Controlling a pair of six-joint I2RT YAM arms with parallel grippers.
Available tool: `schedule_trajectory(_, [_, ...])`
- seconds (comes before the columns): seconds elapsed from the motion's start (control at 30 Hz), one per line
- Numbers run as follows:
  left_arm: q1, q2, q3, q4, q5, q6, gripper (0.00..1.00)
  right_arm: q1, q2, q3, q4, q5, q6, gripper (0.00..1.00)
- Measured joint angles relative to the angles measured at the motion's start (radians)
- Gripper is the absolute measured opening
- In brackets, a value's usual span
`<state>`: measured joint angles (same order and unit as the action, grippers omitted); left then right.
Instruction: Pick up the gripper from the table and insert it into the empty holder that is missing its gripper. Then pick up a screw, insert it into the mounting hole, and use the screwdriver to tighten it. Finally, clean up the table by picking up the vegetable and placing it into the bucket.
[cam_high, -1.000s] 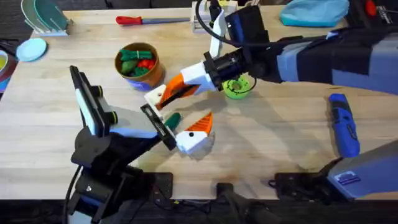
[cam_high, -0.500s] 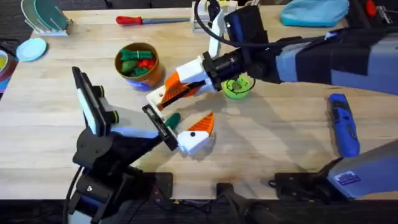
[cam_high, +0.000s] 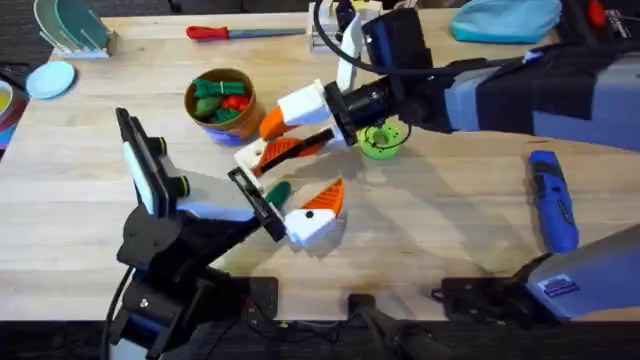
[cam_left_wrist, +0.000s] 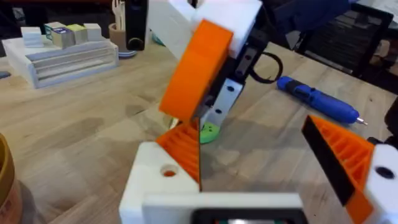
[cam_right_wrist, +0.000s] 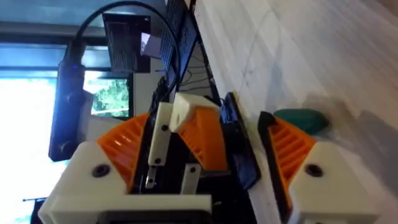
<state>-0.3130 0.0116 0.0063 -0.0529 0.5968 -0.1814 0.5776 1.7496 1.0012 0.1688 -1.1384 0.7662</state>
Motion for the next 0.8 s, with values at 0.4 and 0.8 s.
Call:
schedule_trajectory(0.4, [0.000,0.000,0.000,0.000,-0.004,0.000,0.991,-0.159,-0.095,0.022,-0.225,0.328,-0.220,0.952])
schedule_trajectory(0.8, [0.000,0.000,0.000,0.000,-0.010,0.001,0.991,-0.039,-0.302,0.079,-0.740,0.954,-0.608,0.955])
